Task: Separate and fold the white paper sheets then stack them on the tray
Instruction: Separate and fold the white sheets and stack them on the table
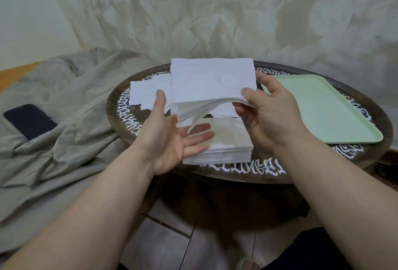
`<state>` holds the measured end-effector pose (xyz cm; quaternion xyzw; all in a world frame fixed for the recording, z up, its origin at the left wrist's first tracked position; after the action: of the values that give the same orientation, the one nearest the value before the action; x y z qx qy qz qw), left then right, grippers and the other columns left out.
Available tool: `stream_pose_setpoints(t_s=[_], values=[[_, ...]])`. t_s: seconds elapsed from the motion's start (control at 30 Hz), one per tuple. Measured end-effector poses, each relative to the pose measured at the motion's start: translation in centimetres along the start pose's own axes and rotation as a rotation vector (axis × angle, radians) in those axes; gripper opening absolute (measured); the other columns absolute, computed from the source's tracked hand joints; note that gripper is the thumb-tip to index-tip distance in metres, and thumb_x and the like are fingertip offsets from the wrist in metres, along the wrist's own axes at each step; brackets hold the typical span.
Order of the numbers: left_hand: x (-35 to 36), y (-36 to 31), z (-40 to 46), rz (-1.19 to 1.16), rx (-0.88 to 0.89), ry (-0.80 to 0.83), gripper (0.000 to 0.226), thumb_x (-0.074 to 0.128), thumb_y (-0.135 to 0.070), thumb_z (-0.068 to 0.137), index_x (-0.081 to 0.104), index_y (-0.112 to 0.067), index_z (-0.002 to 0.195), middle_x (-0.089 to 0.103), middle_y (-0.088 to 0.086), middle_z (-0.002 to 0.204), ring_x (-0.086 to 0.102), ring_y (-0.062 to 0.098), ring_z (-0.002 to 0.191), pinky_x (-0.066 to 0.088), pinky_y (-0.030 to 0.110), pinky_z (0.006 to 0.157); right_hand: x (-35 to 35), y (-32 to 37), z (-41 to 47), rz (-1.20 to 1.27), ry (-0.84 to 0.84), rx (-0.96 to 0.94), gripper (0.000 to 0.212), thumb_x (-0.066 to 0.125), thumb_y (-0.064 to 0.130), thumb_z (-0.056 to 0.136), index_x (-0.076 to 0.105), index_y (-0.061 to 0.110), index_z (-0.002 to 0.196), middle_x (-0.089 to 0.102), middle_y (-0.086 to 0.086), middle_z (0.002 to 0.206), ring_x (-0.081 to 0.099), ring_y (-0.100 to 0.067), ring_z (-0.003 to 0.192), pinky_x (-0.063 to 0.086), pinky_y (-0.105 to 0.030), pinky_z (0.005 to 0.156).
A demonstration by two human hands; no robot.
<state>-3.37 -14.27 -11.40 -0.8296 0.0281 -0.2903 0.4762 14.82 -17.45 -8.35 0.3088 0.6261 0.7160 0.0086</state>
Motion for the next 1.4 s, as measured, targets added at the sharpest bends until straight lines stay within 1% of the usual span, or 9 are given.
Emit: stream_pose_setpoints(t_s=[0.13,0.23,0.43,0.57,0.67,0.77,0.87,1.07,1.4], values=[[-0.7,-1.9,-0.2,0.010,0.287,-0.233,0.041,0.055,-0.046,0.095,0.056,-0.017,0.125,0.073,-0.002,0.086,0.068,0.015,0.070,0.056,0.027,0.060,-1.1,-1.1,-0.2,-0.312,0.025,0.038,0.048,0.056,-0.004,0.089,0.049,0.015,0.132,0.061,-0.007,0.095,0.062,-0.008,0.054,0.053,-0.021,0.054],[-1.5,-2.0,-0.3,0.447,0.432,-0.387,0.057,0.070,-0.008,0.088,0.046,-0.020,0.139,0.067,-0.013,0.062,0.064,0.007,0.058,0.054,0.027,0.061,-2.0,-2.0,-0.1,-0.478,0.038,0.083,0.049,0.060,0.000,0.088,0.048,0.017,0.133,0.052,-0.011,0.103,0.062,-0.010,0.060,0.054,-0.021,0.055],[-2.6,-1.4,0.7,0.886,0.450,-0.472,0.056,0.067,-0.021,0.087,0.048,-0.025,0.140,0.071,-0.005,0.081,0.067,0.017,0.080,0.053,0.034,0.083,-3.1,-2.6,-0.2,-0.688,0.087,0.139,0.042,0.064,0.002,0.086,0.051,0.017,0.124,0.054,0.000,0.076,0.059,-0.013,0.068,0.059,-0.030,0.064],[-3.1,-0.7,1.4,1.050,0.385,-0.443,0.057,0.064,-0.026,0.089,0.045,-0.025,0.143,0.071,-0.004,0.093,0.067,0.021,0.086,0.052,0.037,0.086,-4.1,-3.0,0.1,-0.776,0.070,0.167,0.046,0.066,0.008,0.086,0.052,0.015,0.129,0.058,-0.008,0.101,0.062,-0.021,0.078,0.057,-0.028,0.060],[-3.2,-0.8,1.5,1.100,0.401,-0.459,0.051,0.061,-0.027,0.091,0.048,-0.024,0.140,0.070,-0.004,0.091,0.065,0.019,0.087,0.046,0.032,0.080,-4.5,-3.2,0.3,-0.811,0.059,0.162,0.042,0.067,0.010,0.085,0.055,0.014,0.125,0.059,-0.012,0.110,0.063,-0.022,0.076,0.057,-0.029,0.062],[-2.6,-1.4,1.1,1.102,0.552,-0.483,0.041,0.060,-0.021,0.091,0.055,-0.026,0.132,0.066,-0.006,0.083,0.060,0.012,0.080,0.044,0.030,0.082,-4.6,-2.6,0.4,-0.822,0.034,0.115,0.029,0.068,0.012,0.084,0.061,0.014,0.112,0.061,-0.009,0.095,0.059,-0.020,0.068,0.057,-0.037,0.068],[-2.3,-1.8,0.6,1.101,0.648,-0.502,0.036,0.060,-0.019,0.092,0.058,-0.028,0.127,0.065,-0.008,0.078,0.058,0.007,0.075,0.040,0.025,0.074,-4.7,-1.9,0.5,-0.871,0.003,0.051,0.013,0.069,0.014,0.083,0.064,0.013,0.095,0.061,-0.004,0.083,0.056,-0.017,0.063,0.051,-0.031,0.063],[-2.9,-0.8,1.4,1.215,0.556,-0.507,0.041,0.062,-0.020,0.091,0.058,-0.024,0.131,0.067,-0.007,0.088,0.059,0.015,0.086,0.040,0.025,0.082,-4.8,-2.5,0.2,-0.983,0.055,0.062,0.005,0.068,0.009,0.080,0.064,0.009,0.081,0.062,-0.002,0.072,0.057,-0.018,0.066,0.049,-0.032,0.066],[-3.2,-0.9,1.5,1.251,0.473,-0.531,0.030,0.063,-0.024,0.091,0.061,-0.018,0.120,0.061,-0.013,0.073,0.058,0.014,0.086,0.035,0.026,0.076,-5.0,-2.5,0.1,-0.980,0.096,0.073,0.010,0.069,0.003,0.078,0.063,0.011,0.075,0.063,-0.007,0.072,0.056,-0.020,0.064,0.047,-0.032,0.062]])
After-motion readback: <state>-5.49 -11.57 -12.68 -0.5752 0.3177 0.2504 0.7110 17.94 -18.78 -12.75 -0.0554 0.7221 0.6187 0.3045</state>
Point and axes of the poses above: each hand's wrist, its own z-axis towards the middle knuckle, its own x-axis out of the palm, y = z × x, the point moved 5 cm from there along z, towards the middle knuckle
